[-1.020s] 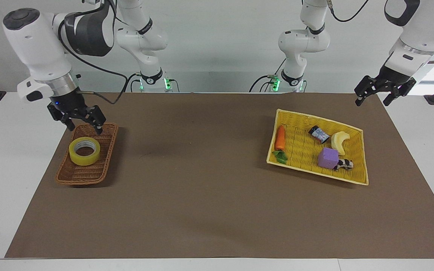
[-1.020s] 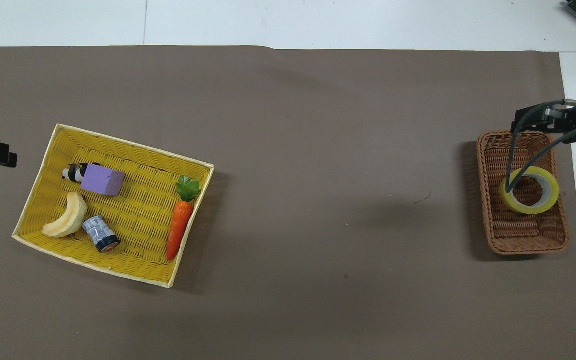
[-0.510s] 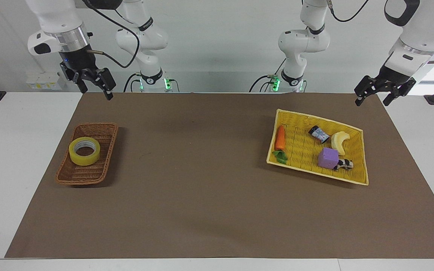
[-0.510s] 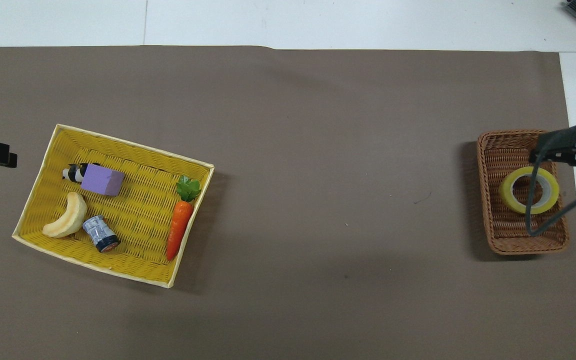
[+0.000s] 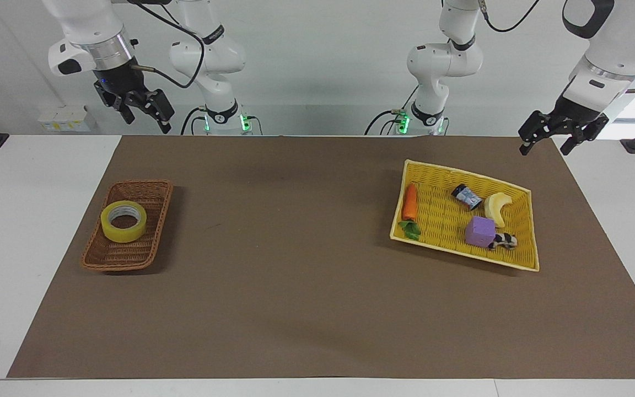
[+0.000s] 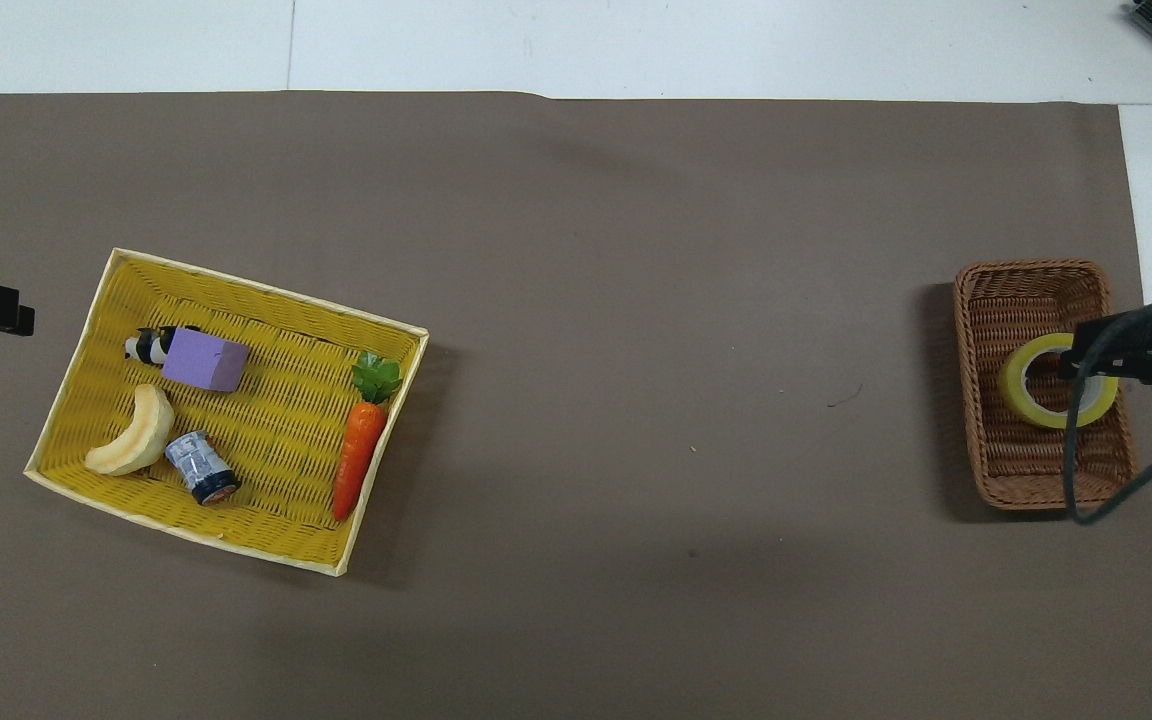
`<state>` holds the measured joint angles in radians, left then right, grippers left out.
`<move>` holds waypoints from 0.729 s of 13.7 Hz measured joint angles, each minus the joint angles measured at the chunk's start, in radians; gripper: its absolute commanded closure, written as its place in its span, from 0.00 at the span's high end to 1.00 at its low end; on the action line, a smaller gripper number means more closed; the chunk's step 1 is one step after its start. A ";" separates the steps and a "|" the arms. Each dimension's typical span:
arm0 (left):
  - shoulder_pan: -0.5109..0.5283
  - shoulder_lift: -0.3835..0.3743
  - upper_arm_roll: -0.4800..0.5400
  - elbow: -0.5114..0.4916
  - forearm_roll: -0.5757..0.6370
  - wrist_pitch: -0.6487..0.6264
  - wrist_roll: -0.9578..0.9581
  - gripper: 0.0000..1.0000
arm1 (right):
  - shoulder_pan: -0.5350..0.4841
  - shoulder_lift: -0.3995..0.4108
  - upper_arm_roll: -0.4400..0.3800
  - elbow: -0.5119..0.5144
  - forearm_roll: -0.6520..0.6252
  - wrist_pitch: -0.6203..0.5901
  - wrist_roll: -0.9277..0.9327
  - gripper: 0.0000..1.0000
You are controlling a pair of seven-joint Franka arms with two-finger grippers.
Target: Move tape to another basket
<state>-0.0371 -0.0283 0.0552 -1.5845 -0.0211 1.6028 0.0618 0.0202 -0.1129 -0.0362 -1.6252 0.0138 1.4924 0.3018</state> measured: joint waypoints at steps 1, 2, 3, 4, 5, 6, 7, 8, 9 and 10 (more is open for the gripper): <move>0.000 0.000 0.000 0.000 0.000 0.000 0.000 1.00 | -0.001 0.000 -0.001 0.000 0.000 0.000 -0.022 1.00; 0.000 0.000 0.000 0.000 0.000 0.000 0.000 1.00 | -0.001 0.000 -0.002 -0.001 0.000 0.000 -0.039 1.00; 0.000 0.000 0.000 0.000 0.000 0.000 0.000 1.00 | -0.001 0.000 -0.003 -0.002 0.000 0.000 -0.061 1.00; 0.000 0.000 0.000 0.000 0.000 0.000 0.000 1.00 | -0.001 -0.002 -0.004 -0.006 0.000 0.000 -0.098 1.00; 0.000 0.000 0.000 0.000 0.000 0.000 0.000 1.00 | -0.001 -0.004 -0.004 -0.011 0.000 0.000 -0.139 1.00; 0.000 0.000 0.000 0.000 0.000 0.000 0.000 1.00 | -0.001 -0.006 -0.005 -0.015 -0.001 0.000 -0.165 1.00; 0.000 0.000 0.000 0.000 0.000 0.000 0.000 1.00 | -0.001 -0.009 -0.006 -0.018 -0.001 0.000 -0.179 1.00; 0.000 0.000 0.000 0.000 0.000 0.000 0.000 1.00 | -0.001 -0.011 -0.006 -0.021 -0.004 0.000 -0.195 1.00; 0.000 0.000 0.000 0.000 0.000 0.000 0.000 1.00 | -0.001 -0.012 -0.006 -0.023 -0.008 0.000 -0.218 1.00; 0.000 0.000 0.000 0.000 0.000 0.000 0.000 1.00 | 0.000 -0.012 -0.006 -0.023 -0.010 0.000 -0.242 1.00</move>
<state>-0.0371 -0.0284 0.0551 -1.5842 -0.0212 1.6028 0.0617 0.0200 -0.1250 -0.0418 -1.6485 0.0042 1.4928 0.0593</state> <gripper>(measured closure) 0.000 0.000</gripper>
